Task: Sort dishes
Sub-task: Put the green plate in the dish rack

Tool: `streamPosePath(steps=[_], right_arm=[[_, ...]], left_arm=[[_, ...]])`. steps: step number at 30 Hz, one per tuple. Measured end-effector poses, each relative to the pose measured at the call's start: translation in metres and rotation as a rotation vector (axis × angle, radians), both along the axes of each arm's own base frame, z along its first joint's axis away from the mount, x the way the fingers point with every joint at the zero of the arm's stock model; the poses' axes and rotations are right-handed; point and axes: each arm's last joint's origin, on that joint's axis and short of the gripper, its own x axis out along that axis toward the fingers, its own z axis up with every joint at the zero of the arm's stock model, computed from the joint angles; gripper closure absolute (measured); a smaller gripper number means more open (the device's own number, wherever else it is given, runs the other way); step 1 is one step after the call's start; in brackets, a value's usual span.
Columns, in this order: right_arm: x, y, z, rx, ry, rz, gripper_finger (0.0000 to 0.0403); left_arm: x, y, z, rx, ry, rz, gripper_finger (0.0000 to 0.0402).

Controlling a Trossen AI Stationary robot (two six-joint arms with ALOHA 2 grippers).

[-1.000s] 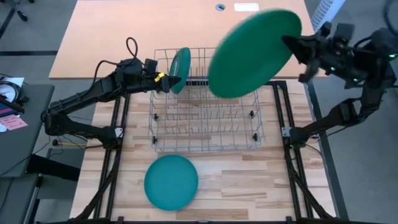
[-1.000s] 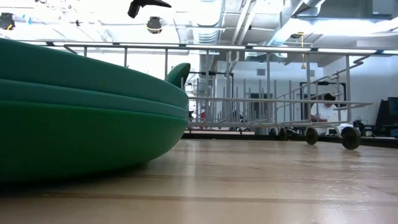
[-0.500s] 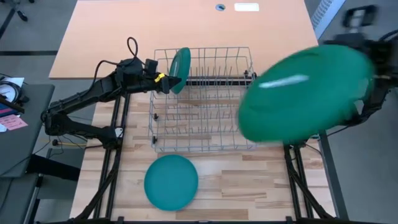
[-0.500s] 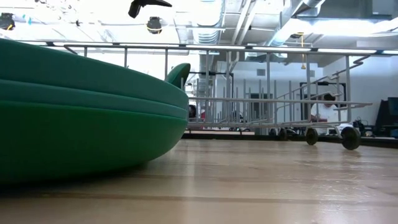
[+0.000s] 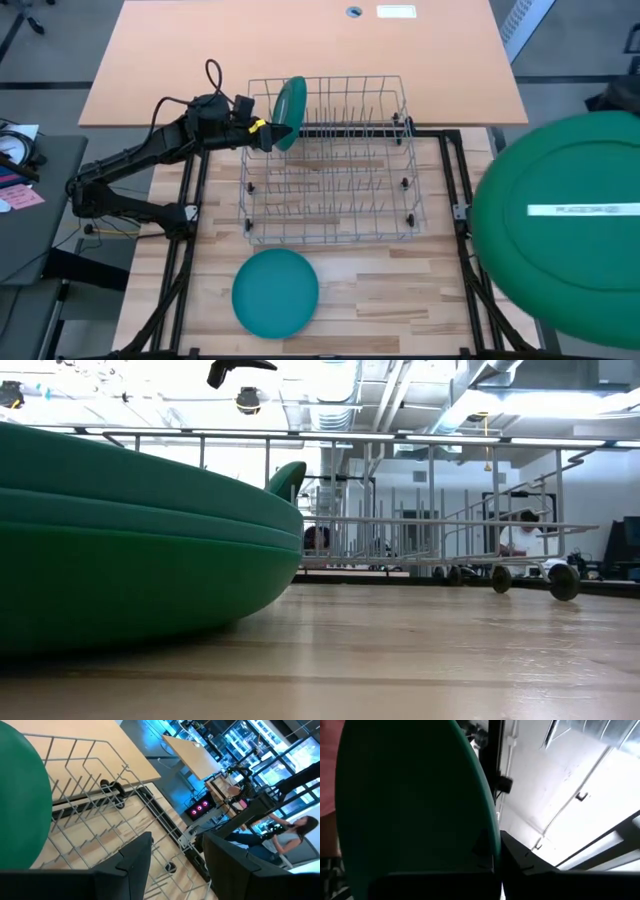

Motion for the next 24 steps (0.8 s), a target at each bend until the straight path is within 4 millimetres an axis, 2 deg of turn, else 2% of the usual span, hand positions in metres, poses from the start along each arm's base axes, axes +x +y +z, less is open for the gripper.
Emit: streamPosePath(steps=[6, 8, 11, 16, 19, 24], right_arm=[[0.009, 0.0, 0.0, 0.0, 0.015, 0.001, 0.0395], [0.01, -0.003, 0.0, 0.064, 0.022, -0.065, 0.0395], [0.011, -0.008, 0.003, 0.237, 0.041, -0.151, 0.0394], [0.011, -0.018, 0.005, 0.693, 0.11, -0.205, 0.0391], [0.014, -0.023, 0.003, 0.867, 0.124, -0.251, 0.039], [0.032, -0.03, 0.0, 1.118, 0.099, -0.345, 0.0389]], left_arm=[[0.0, 0.0, 0.0, 0.001, 0.001, 0.001, 0.0228], [0.0, 0.0, 0.0, -0.001, 0.0, 0.002, 0.0228], [0.0, 0.0, 0.0, -0.002, 0.0, 0.002, 0.0228], [0.0, 0.0, 0.0, -0.004, 0.0, 0.002, 0.0228], [0.0, 0.0, 0.0, -0.005, 0.0, 0.003, 0.0228], [0.0, 0.0, 0.0, -0.005, 0.001, 0.003, 0.0228]])
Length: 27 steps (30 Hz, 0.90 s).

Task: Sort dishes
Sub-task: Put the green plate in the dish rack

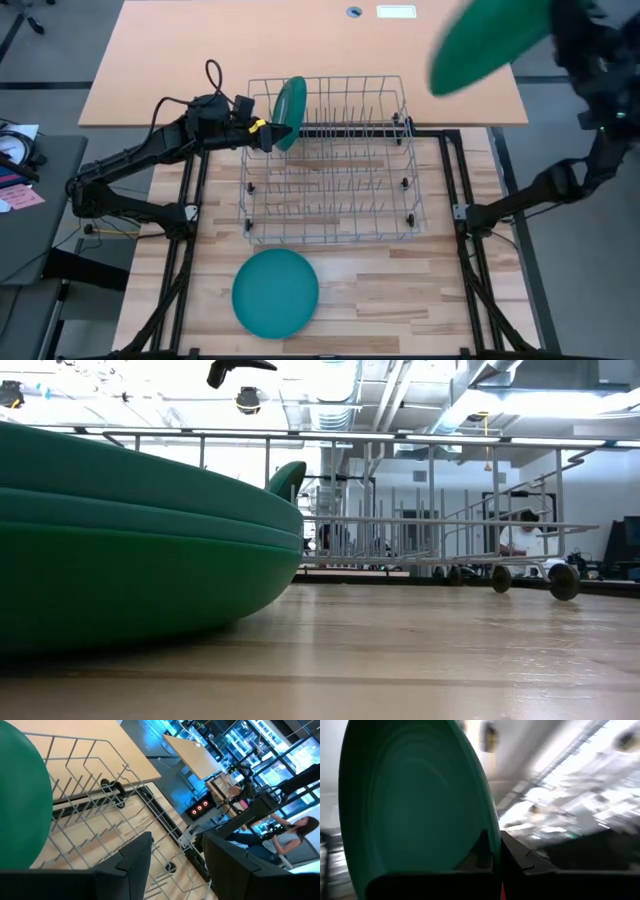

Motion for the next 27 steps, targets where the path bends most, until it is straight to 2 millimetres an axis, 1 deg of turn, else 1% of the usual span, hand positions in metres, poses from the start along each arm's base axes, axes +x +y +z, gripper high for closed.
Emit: streamPosePath(steps=[2, 7, 10, 12, 14, 18, 20, 23, 27], right_arm=[[0.008, -0.003, -0.002, 0.065, 0.018, -0.072, 0.0389], [0.036, -0.009, -0.012, 0.25, 0.091, -0.293, 0.0388], [0.05, -0.013, -0.026, 0.437, 0.149, -0.45, 0.0388], [0.054, -0.016, -0.04, 0.518, 0.212, -0.531, 0.0388], [0.052, -0.019, -0.05, 0.565, 0.245, -0.527, 0.0388], [0.04, -0.022, -0.067, 0.653, 0.317, -0.377, 0.0388], [0.034, -0.022, -0.075, 0.69, 0.373, -0.35, 0.0388], [0.032, -0.02, -0.083, 0.715, 0.437, -0.32, 0.0388], [0.036, -0.015, -0.086, 0.687, 0.504, -0.281, 0.0388]], left_arm=[[0.0, 0.0, 0.0, 0.0, 0.0, 0.0, 0.0228], [0.0, 0.0, 0.0, 0.0, 0.0, 0.0, 0.0228], [0.0, 0.0, 0.0, -0.004, -0.002, 0.001, 0.0228], [0.0, 0.0, 0.0, -0.008, -0.003, 0.002, 0.0228], [0.0, 0.0, 0.0, -0.008, -0.003, 0.002, 0.0228], [0.0, 0.0, 0.0, -0.011, -0.005, 0.002, 0.0228], [0.0, 0.0, 0.0, -0.011, -0.005, 0.002, 0.0228], [0.0, 0.0, 0.0, -0.02, -0.012, 0.002, 0.0228], [0.001, -0.001, 0.004, -0.03, -0.058, -0.023, 0.0228]])
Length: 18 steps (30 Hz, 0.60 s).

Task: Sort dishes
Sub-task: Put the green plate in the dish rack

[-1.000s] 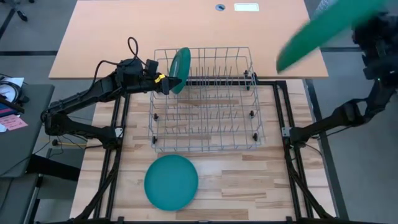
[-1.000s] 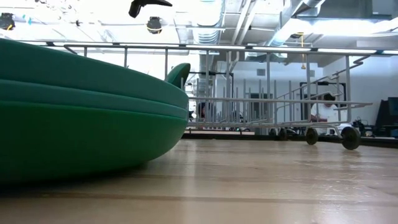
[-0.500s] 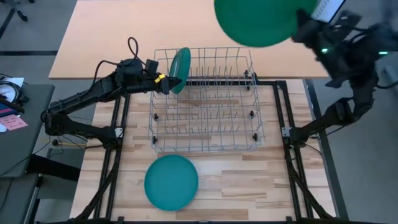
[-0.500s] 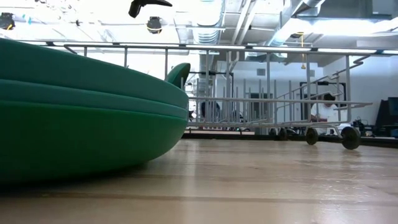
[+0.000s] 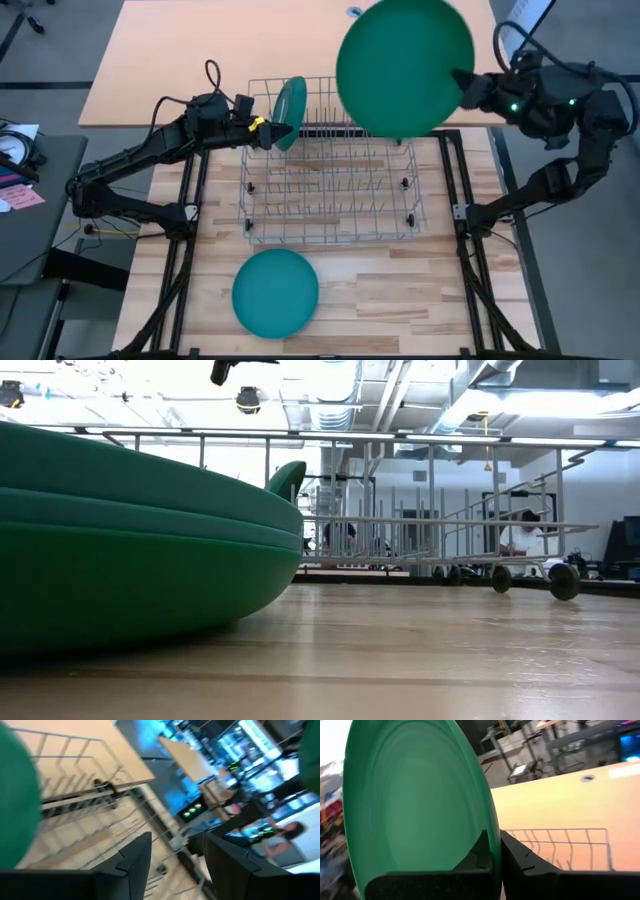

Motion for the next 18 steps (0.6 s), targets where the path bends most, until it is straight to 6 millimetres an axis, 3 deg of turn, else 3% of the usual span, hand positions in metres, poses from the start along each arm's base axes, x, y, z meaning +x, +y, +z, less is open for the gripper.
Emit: streamPosePath(steps=[12, 18], right_arm=[[0.024, -0.002, -0.007, -0.092, 0.185, -0.001, 0.039], [0.037, -0.004, -0.008, -0.201, 0.324, 0.027, 0.039]], left_arm=[[0.004, -0.008, 0.024, 0.058, -0.246, -0.02, 0.0228], [0.004, -0.008, 0.025, -0.039, -0.293, 0.005, 0.0228]])
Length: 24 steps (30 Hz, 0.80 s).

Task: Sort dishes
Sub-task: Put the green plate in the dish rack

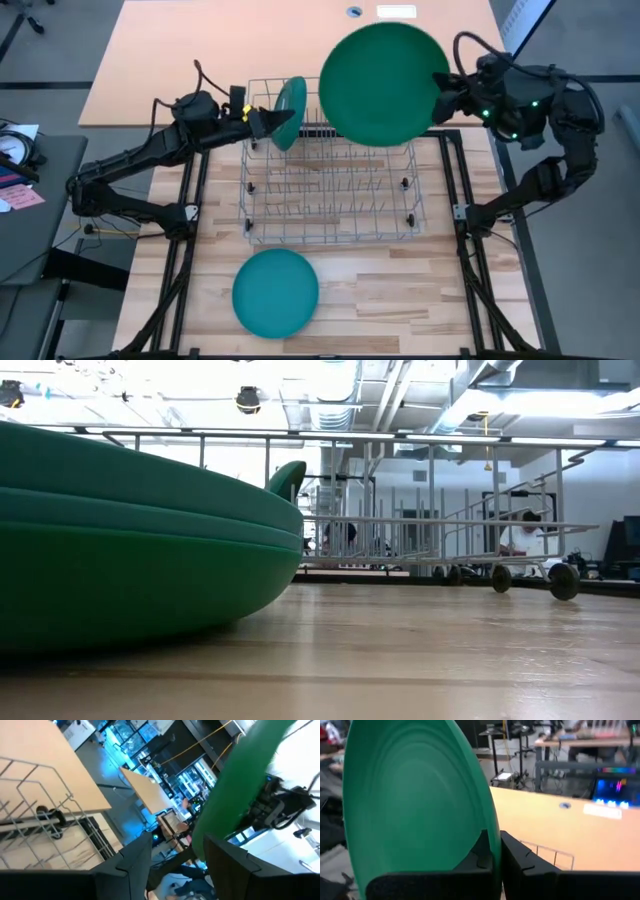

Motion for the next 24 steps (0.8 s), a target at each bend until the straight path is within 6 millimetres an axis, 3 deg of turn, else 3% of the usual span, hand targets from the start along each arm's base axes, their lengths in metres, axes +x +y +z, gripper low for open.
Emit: streamPosePath(steps=[13, 19, 24], right_arm=[[0.005, -0.004, -0.005, -0.171, 0.297, 0.066, 0.0388], [0.008, -0.021, -0.013, -0.185, 0.464, 0.053, 0.0387], [0.006, -0.035, -0.014, -0.181, 0.503, 0.078, 0.0386]], left_arm=[[-0.003, -0.005, 0.015, 0.069, -0.013, 0.066, 0.0228], [-0.003, -0.003, 0.02, 0.085, -0.009, 0.166, 0.0228], [0.007, -0.002, 0.019, 0.06, -0.004, 0.197, 0.0228]])
